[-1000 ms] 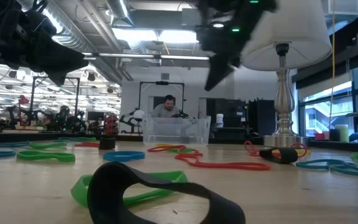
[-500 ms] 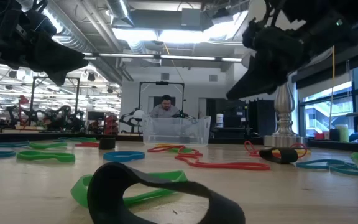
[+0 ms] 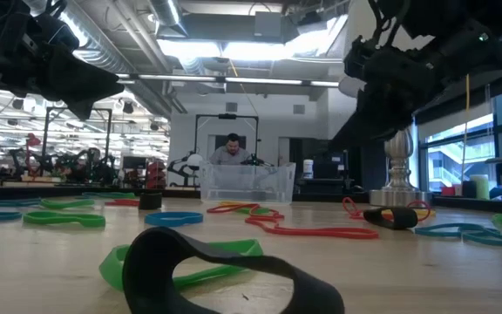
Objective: Pick and place rubber bands into bin
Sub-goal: Put the blue rubber band into the transparent bin
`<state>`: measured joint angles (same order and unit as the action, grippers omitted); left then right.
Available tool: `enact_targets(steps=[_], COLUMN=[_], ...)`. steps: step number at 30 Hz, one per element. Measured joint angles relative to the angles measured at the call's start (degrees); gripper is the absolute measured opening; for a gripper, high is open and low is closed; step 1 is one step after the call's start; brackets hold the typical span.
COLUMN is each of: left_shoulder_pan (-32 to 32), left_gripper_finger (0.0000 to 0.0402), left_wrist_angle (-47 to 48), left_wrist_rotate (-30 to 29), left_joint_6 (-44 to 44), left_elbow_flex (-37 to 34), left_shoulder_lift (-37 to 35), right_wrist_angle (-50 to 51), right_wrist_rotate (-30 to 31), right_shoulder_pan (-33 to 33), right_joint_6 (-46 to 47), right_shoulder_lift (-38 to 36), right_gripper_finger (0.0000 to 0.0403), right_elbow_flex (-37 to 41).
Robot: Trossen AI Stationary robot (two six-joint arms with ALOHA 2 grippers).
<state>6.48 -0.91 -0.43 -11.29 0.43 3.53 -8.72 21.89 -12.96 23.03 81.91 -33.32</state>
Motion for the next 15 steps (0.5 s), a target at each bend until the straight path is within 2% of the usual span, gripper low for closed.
enact_targets(steps=[15], left_shoulder_pan=[0.0], left_gripper_finger=[0.0102], left_wrist_angle=[0.0], left_wrist_rotate=[0.0], left_joint_6=[0.0], left_elbow_flex=[0.0], left_shoulder_lift=[0.0], right_wrist_angle=[-0.2], right_wrist_rotate=[-0.1], right_shoulder_pan=[-3.8], right_joint_6=[2.3], right_shoulder_lift=[2.8], right_gripper_finger=[0.0008], right_elbow_flex=[0.0])
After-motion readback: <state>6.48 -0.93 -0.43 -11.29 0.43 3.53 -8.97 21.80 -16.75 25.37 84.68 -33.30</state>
